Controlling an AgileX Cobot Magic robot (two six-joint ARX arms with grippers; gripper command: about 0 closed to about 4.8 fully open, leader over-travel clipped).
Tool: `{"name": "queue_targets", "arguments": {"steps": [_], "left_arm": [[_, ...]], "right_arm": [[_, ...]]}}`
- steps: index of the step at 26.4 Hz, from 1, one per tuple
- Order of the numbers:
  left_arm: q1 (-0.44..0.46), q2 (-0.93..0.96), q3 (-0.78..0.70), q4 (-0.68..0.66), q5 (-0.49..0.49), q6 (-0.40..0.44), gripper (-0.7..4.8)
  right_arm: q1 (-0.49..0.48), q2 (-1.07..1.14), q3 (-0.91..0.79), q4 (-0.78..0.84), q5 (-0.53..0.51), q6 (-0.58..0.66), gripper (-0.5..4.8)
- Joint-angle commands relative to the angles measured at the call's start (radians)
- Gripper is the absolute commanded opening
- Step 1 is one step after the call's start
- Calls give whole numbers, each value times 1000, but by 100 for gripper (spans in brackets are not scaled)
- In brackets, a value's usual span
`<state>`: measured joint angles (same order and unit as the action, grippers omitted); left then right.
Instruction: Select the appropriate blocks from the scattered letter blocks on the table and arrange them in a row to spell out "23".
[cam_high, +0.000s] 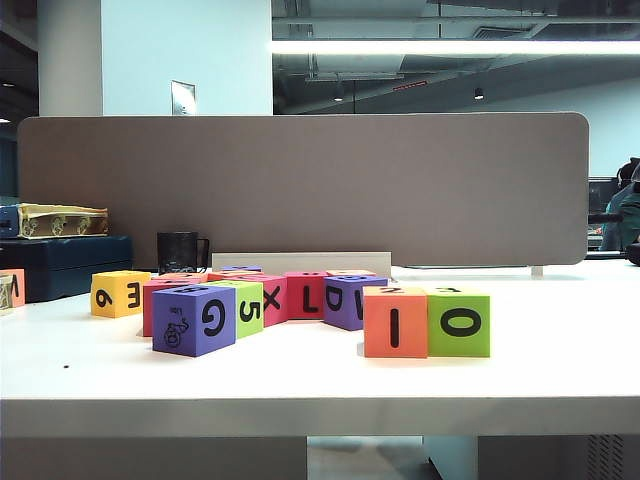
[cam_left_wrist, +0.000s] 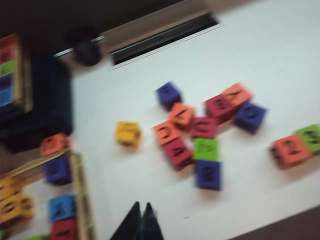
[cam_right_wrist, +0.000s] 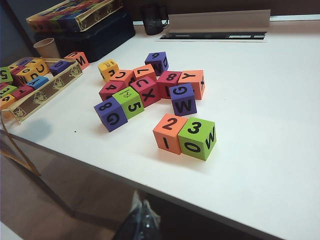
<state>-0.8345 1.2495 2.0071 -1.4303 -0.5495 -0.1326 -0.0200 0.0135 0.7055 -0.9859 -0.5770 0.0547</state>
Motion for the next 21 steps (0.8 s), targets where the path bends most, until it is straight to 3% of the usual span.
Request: {"name": "queue_targets", "arguments": {"steps": [1, 5, 8, 12, 21], "left_arm": [[0, -153, -212, 47, -176, -81, -6], [0, -329, -460, 189, -183, -88, -6], [0, -517, -729, 323, -160, -85, -6], [0, -632, -916, 413, -126, -85, -6], [0, -698, -1141, 597, -19, -85, -6]], "right_arm": [[0, -10, 3, 10, -2, 1, -1], [0, -10, 3, 11, -2, 1, -1], [0, -10, 3, 10, -2, 1, -1], [0, -10, 3, 10, -2, 1, -1], [0, -10, 3, 10, -2, 1, -1]]}}
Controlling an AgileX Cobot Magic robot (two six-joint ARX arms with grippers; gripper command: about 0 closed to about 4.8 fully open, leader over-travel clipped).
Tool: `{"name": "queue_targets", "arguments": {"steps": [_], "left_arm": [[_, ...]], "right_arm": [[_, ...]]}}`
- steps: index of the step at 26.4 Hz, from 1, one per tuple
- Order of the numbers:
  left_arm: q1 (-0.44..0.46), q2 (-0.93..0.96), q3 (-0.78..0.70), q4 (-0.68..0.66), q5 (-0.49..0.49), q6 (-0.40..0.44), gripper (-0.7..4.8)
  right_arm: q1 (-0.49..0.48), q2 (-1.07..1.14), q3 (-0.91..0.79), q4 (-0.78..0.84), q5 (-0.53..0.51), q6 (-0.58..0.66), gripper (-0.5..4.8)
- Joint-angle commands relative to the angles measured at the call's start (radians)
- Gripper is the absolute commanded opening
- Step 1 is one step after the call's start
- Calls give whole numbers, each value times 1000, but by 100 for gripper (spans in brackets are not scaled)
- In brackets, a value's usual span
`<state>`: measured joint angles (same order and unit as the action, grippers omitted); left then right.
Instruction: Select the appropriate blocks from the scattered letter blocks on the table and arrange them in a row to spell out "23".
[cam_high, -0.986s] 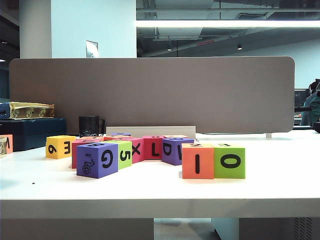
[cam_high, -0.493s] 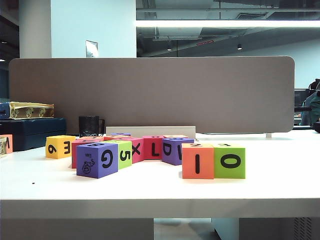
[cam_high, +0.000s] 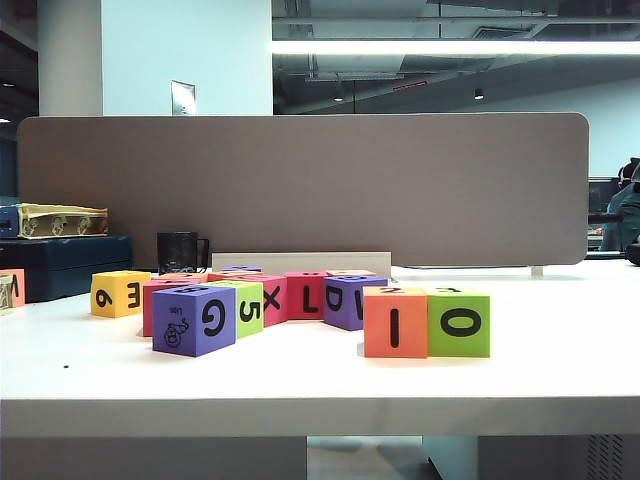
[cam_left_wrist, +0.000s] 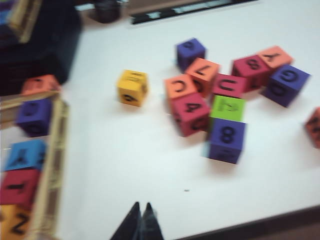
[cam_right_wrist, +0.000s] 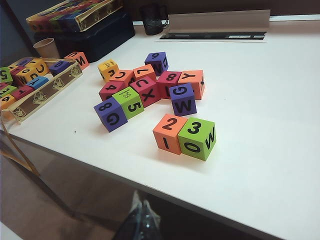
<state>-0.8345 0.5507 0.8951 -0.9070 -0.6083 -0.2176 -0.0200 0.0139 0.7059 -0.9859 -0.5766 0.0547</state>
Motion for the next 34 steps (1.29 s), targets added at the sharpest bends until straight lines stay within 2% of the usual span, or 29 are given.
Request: {"name": "queue_targets", "arguments": {"steps": [1, 4, 7, 34], "left_arm": [[0, 1, -49, 105, 66, 1, -6], [0, 1, -119, 212, 124, 40, -6], [0, 2, -154, 240, 138, 97, -6], [0, 3, -153, 242, 138, 98, -5]], "right_arm": [[0, -10, 3, 10, -2, 1, -1], [0, -10, 3, 10, -3, 1, -1], [0, -11, 3, 10, -2, 1, -1], [0, -11, 3, 10, -2, 1, -1]]}}
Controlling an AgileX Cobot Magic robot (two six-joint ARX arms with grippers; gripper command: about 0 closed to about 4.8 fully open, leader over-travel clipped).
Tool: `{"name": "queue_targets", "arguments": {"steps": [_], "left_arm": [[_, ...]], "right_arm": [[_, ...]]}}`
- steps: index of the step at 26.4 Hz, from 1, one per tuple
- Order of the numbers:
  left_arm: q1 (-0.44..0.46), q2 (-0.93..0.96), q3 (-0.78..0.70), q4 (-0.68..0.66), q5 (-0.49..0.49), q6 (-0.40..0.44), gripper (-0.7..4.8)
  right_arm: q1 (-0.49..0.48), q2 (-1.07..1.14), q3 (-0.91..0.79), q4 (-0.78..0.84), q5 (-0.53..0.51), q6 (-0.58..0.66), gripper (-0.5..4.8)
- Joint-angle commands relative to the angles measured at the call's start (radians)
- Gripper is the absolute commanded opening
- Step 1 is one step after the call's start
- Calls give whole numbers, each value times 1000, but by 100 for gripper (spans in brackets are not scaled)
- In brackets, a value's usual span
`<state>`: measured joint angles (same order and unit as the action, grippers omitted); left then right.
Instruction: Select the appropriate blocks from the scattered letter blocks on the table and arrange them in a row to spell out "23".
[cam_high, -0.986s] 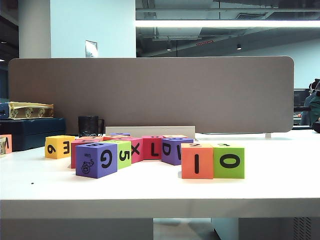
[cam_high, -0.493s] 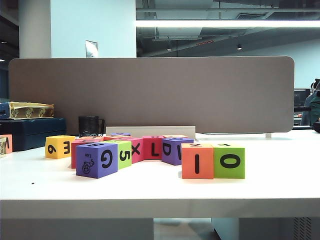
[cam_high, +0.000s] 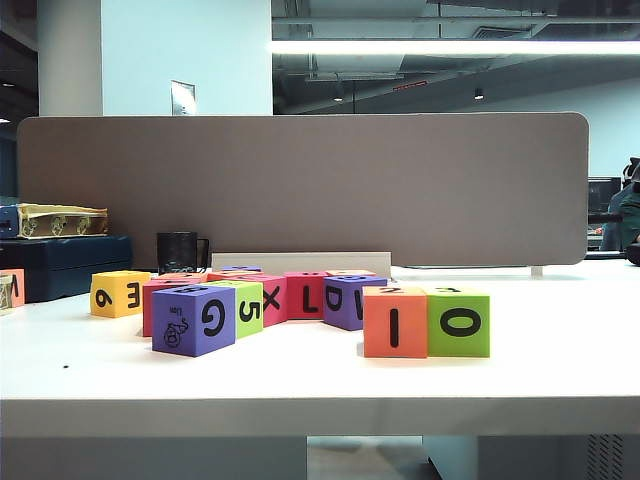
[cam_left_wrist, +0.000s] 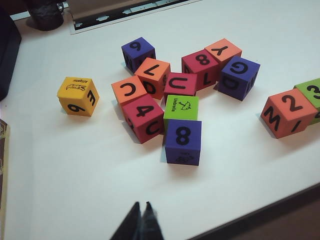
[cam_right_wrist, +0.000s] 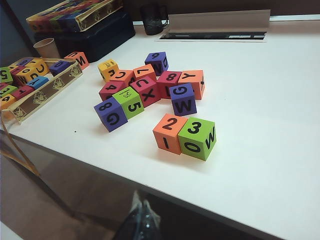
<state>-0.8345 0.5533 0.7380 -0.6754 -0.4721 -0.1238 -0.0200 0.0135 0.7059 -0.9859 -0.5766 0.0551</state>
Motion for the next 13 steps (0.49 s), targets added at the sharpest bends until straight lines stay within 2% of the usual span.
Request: {"name": "queue_targets", "arguments": {"steps": [1, 4, 8, 11, 13], "left_arm": [[0, 0, 4, 6, -3, 27, -5], [11, 0, 3, 11, -37, 87, -5], [174, -2, -29, 55, 13, 73, -5], [319, -11, -103, 168, 75, 61, -5], [411, -26, -178, 300, 116, 60, -5]], "right_arm": [[0, -10, 3, 10, -2, 0, -1], [0, -10, 3, 10, -3, 0, -1], [0, -10, 3, 10, -3, 0, -1], [0, -10, 3, 10, -2, 0, -1], [0, -10, 3, 10, -2, 0, -1]]}}
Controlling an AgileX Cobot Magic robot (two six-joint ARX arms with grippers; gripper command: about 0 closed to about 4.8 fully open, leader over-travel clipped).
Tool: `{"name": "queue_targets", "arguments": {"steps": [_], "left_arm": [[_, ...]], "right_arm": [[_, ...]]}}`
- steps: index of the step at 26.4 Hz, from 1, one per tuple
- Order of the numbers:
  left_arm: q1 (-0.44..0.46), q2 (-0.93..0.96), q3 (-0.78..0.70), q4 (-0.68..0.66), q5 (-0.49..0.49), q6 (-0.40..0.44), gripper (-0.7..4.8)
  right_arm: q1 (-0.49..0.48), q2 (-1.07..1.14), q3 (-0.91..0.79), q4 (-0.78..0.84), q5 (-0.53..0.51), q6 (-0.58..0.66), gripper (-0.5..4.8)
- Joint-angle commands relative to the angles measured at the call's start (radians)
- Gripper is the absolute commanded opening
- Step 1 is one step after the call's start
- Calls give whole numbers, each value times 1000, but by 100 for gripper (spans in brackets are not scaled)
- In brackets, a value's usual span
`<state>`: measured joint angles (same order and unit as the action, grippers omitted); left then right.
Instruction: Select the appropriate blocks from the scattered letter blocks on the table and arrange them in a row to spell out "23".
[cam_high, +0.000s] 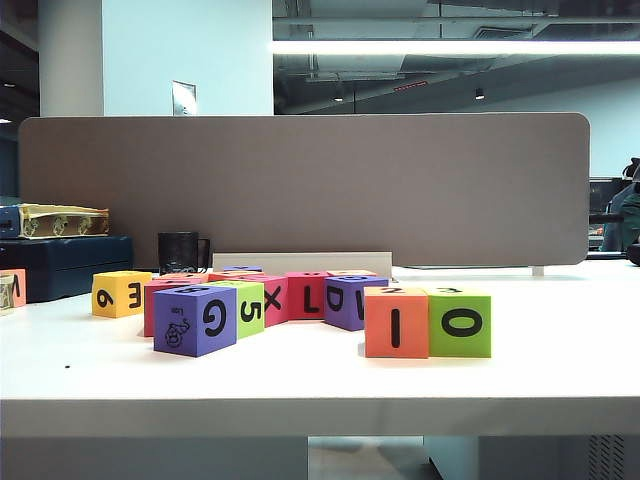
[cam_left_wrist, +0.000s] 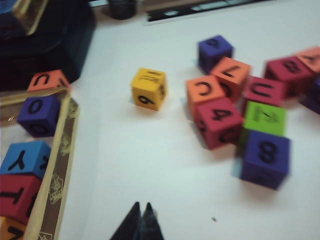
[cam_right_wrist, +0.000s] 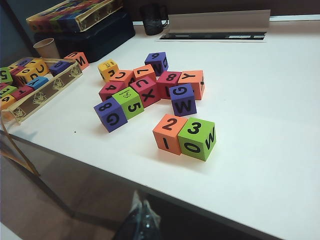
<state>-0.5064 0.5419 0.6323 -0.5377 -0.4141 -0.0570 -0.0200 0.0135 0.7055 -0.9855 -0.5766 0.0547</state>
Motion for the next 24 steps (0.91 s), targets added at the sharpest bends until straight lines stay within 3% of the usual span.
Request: {"name": "queue_targets", "arguments": {"steps": [1, 4, 7, 17, 24], "left_arm": [[119, -25, -109, 229, 74, -9, -5], [210, -79, -233, 433, 150, -15, -5], [267, -139, -321, 534, 192, -24, -5], [546, -338, -463, 595, 348, -48, -5], [559, -401, -554, 703, 348, -56, -5]], "right_arm": [[0, -10, 3, 10, -3, 1, -1], [0, -10, 3, 10, -3, 1, -1], [0, -10, 3, 10, -2, 1, -1], [0, -10, 3, 10, -3, 1, -1], [1, -10, 3, 10, -3, 1, -1]]}}
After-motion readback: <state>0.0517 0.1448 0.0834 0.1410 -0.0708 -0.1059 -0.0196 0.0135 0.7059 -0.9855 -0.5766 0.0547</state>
